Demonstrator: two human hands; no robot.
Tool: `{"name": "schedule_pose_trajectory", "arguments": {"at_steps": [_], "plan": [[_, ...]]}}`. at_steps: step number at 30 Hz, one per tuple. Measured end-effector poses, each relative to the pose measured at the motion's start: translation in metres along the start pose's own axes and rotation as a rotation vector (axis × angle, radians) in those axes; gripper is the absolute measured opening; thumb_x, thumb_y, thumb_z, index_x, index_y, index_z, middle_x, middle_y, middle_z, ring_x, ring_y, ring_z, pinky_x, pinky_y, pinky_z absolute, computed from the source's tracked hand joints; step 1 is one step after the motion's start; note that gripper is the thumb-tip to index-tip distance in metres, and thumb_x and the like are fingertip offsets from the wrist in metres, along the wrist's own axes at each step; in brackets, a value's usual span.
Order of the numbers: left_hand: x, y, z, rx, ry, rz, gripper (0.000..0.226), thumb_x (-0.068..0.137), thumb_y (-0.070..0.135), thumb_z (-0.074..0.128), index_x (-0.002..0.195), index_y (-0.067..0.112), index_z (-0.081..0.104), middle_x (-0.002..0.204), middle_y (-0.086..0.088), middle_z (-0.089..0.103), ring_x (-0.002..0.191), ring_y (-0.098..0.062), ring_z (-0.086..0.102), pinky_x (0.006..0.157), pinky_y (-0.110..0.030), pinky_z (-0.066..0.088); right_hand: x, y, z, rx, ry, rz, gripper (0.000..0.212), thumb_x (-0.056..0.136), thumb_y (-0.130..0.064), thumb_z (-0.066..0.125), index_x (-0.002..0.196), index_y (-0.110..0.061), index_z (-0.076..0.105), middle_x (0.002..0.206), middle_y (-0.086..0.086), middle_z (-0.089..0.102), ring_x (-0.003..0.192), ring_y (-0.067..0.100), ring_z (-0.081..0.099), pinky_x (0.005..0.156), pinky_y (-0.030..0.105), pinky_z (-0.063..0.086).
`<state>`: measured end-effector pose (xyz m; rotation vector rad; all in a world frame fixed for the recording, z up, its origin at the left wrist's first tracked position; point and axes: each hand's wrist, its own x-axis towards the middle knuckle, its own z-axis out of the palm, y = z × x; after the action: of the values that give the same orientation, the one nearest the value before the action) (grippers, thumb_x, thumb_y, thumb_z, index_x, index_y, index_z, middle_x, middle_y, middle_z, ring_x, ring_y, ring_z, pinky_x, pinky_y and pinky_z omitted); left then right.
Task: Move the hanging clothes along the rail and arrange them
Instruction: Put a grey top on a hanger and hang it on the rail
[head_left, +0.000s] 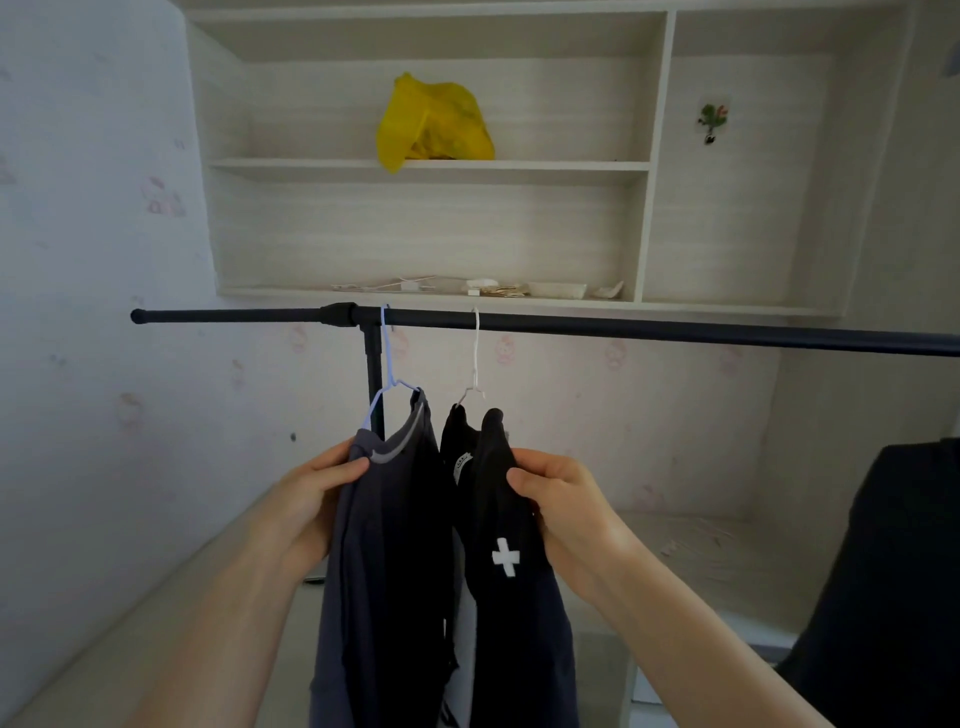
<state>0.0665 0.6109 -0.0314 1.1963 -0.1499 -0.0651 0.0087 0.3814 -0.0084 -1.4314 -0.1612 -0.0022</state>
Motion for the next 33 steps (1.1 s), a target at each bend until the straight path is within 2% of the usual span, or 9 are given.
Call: {"name": "schedule_pose_trajectory", "arguments": {"at_steps": [5, 10, 15, 19, 23, 27, 29, 31, 33], "plan": [[-0.005, 0.003, -0.002, 0.044, 0.045, -0.012, 0.033, 0.089, -0.003, 0.047, 0.108, 0.013, 0.068, 0.103, -0.007, 0.074, 0.085, -0.019, 0.073, 0.072, -0.03, 0.058, 0.002, 0.004, 0.004, -0.02, 0.006, 0.0, 0.033, 0.097, 0.004, 0.038, 0.105, 0.0, 0.069, 0.108, 0.026, 0.068, 0.102, 0.039, 0.066, 0.081, 0.036, 0.059], [-0.009, 0.003, -0.001, 0.072, 0.072, -0.027, 0.037, 0.09, -0.004, 0.047, 0.12, 0.009, 0.064, 0.114, -0.012, 0.07, 0.104, -0.028, 0.066, 0.088, -0.037, 0.05, 0.007, 0.007, 0.007, -0.057, 0.021, 0.016, 0.032, 0.097, 0.004, 0.039, 0.105, 0.0, 0.07, 0.107, 0.024, 0.069, 0.1, 0.036, 0.068, 0.077, 0.033, 0.058], [-0.013, 0.003, -0.001, 0.117, 0.114, -0.013, 0.035, 0.09, -0.004, 0.048, 0.114, 0.012, 0.067, 0.108, -0.009, 0.073, 0.092, -0.023, 0.071, 0.082, -0.036, 0.051, 0.01, 0.007, 0.012, -0.093, 0.042, 0.037, 0.031, 0.097, 0.004, 0.038, 0.103, 0.001, 0.068, 0.109, 0.026, 0.067, 0.098, 0.035, 0.067, 0.083, 0.037, 0.058], [-0.017, 0.003, 0.001, 0.167, 0.161, 0.006, 0.035, 0.09, -0.005, 0.05, 0.114, 0.014, 0.067, 0.104, -0.007, 0.074, 0.094, -0.023, 0.07, 0.078, -0.034, 0.052, 0.011, 0.016, 0.017, -0.174, 0.069, 0.054, 0.032, 0.096, 0.004, 0.038, 0.105, -0.002, 0.068, 0.109, 0.025, 0.068, 0.102, 0.038, 0.066, 0.091, 0.046, 0.055], [-0.026, 0.0, 0.005, 0.215, 0.197, 0.037, 0.034, 0.091, -0.005, 0.05, 0.102, 0.022, 0.068, 0.09, 0.002, 0.077, 0.081, -0.014, 0.073, 0.065, -0.026, 0.056, 0.008, 0.024, 0.019, -0.291, 0.067, 0.037, 0.029, 0.096, -0.001, 0.044, 0.115, -0.007, 0.066, 0.106, 0.015, 0.071, 0.098, 0.029, 0.069, 0.091, 0.042, 0.055], [-0.038, -0.005, 0.015, 0.281, 0.257, 0.1, 0.041, 0.089, -0.007, 0.049, 0.109, 0.024, 0.067, 0.087, 0.011, 0.076, 0.074, -0.004, 0.072, 0.058, -0.018, 0.054, 0.0, 0.027, 0.014, -0.303, 0.041, 0.059, 0.028, 0.093, -0.002, 0.052, 0.12, -0.004, 0.061, 0.109, 0.019, 0.069, 0.099, 0.032, 0.068, 0.092, 0.04, 0.055], [-0.043, -0.008, 0.019, 0.309, 0.326, 0.145, 0.043, 0.088, -0.008, 0.05, 0.114, 0.023, 0.065, 0.093, 0.014, 0.074, 0.088, -0.004, 0.07, 0.067, -0.017, 0.052, -0.006, 0.027, 0.008, -0.244, 0.04, 0.083, 0.03, 0.093, 0.001, 0.052, 0.122, -0.005, 0.055, 0.109, 0.019, 0.068, 0.094, 0.027, 0.068, 0.088, 0.033, 0.056], [-0.048, -0.013, 0.025, 0.349, 0.415, 0.201, 0.049, 0.087, -0.009, 0.051, 0.128, 0.016, 0.058, 0.115, 0.006, 0.066, 0.11, -0.012, 0.061, 0.087, -0.024, 0.046, -0.014, 0.025, 0.0, -0.19, 0.043, 0.112, 0.034, 0.093, 0.002, 0.052, 0.125, -0.008, 0.05, 0.111, 0.017, 0.066, 0.089, 0.021, 0.067, 0.08, 0.026, 0.058], [-0.052, -0.019, 0.036, 0.4, 0.477, 0.281, 0.052, 0.085, -0.01, 0.052, 0.132, 0.013, 0.055, 0.124, 0.0, 0.061, 0.116, -0.013, 0.056, 0.096, -0.026, 0.042, -0.022, 0.023, -0.013, -0.189, 0.048, 0.131, 0.033, 0.093, 0.002, 0.052, 0.125, -0.005, 0.052, 0.108, 0.013, 0.065, 0.09, 0.019, 0.065, 0.079, 0.024, 0.057]]}}
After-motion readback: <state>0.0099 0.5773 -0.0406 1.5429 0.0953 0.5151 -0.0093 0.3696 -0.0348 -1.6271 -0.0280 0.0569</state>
